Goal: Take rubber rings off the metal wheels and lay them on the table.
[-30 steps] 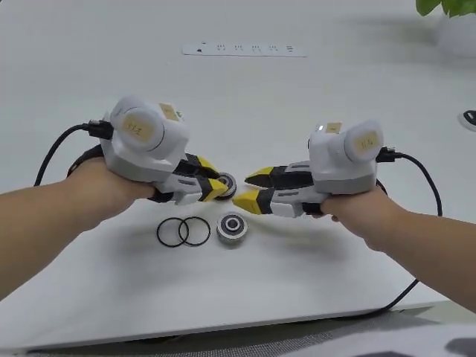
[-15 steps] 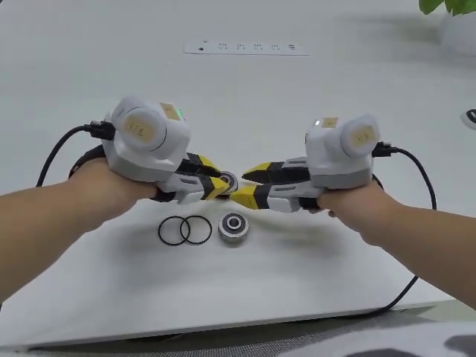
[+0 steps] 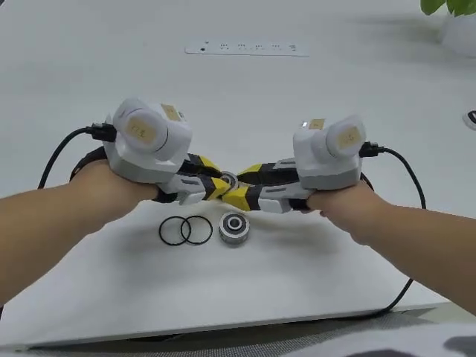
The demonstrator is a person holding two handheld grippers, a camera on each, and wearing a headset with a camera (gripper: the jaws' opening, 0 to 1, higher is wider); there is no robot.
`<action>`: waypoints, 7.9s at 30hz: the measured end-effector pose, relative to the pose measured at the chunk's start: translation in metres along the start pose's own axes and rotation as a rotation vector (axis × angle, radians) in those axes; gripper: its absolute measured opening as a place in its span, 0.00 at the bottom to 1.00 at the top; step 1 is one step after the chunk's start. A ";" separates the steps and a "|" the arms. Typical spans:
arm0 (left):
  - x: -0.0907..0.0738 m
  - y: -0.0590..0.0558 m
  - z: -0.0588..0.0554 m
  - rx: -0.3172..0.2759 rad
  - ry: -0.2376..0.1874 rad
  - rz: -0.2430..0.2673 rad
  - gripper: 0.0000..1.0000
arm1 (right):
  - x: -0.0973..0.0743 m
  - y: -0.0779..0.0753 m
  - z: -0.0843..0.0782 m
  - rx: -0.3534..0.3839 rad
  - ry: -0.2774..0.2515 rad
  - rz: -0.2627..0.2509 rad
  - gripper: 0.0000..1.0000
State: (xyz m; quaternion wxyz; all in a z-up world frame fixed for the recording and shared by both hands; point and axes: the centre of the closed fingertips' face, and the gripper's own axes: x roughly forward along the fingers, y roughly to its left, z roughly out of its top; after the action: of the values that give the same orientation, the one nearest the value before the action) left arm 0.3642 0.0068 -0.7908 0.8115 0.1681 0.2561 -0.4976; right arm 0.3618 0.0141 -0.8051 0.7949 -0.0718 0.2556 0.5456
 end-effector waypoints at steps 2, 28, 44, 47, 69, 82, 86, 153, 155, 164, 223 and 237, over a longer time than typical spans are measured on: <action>0.000 0.000 0.000 0.001 0.000 0.001 0.14 | 0.001 -0.001 0.000 -0.004 0.002 -0.004 0.25; 0.000 -0.001 -0.001 -0.012 -0.004 0.010 0.14 | -0.007 -0.001 -0.005 -0.021 0.011 -0.020 0.16; 0.000 0.000 -0.001 -0.005 0.001 0.020 0.13 | -0.011 -0.001 -0.007 0.009 0.016 -0.014 0.04; 0.000 0.000 -0.001 -0.004 0.001 0.021 0.13 | -0.012 0.000 -0.006 0.016 0.017 -0.015 0.02; 0.000 0.000 -0.001 0.001 0.010 0.039 0.13 | -0.017 -0.009 -0.006 0.214 -0.028 -0.019 0.00; 0.000 -0.002 0.000 0.003 0.012 0.046 0.13 | -0.020 -0.011 0.001 0.350 -0.094 -0.013 0.00; 0.001 -0.003 0.000 0.003 0.014 0.047 0.13 | -0.021 -0.007 0.003 0.367 -0.103 -0.004 0.00; 0.002 -0.003 0.000 0.049 0.034 0.037 0.14 | -0.019 0.005 0.021 0.392 -0.152 0.065 0.00; 0.000 -0.004 0.001 0.059 0.037 0.028 0.15 | -0.020 0.005 0.022 0.393 -0.157 0.065 0.00; -0.010 -0.008 0.010 0.056 0.003 0.017 0.19 | -0.021 0.006 0.028 0.391 -0.171 0.068 0.00; -0.100 -0.007 -0.001 -0.044 -0.107 0.062 0.60 | -0.016 0.046 0.055 0.400 -0.201 0.187 0.00; -0.110 -0.010 -0.011 -0.062 -0.103 0.070 0.65 | -0.005 0.065 0.053 0.409 -0.168 0.251 0.00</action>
State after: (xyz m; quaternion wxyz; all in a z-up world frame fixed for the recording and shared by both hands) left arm 0.3116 0.0876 -0.7355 0.8455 0.1258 0.2232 -0.4685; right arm 0.3189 0.0565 -0.7466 0.7374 0.1682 0.3006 0.5810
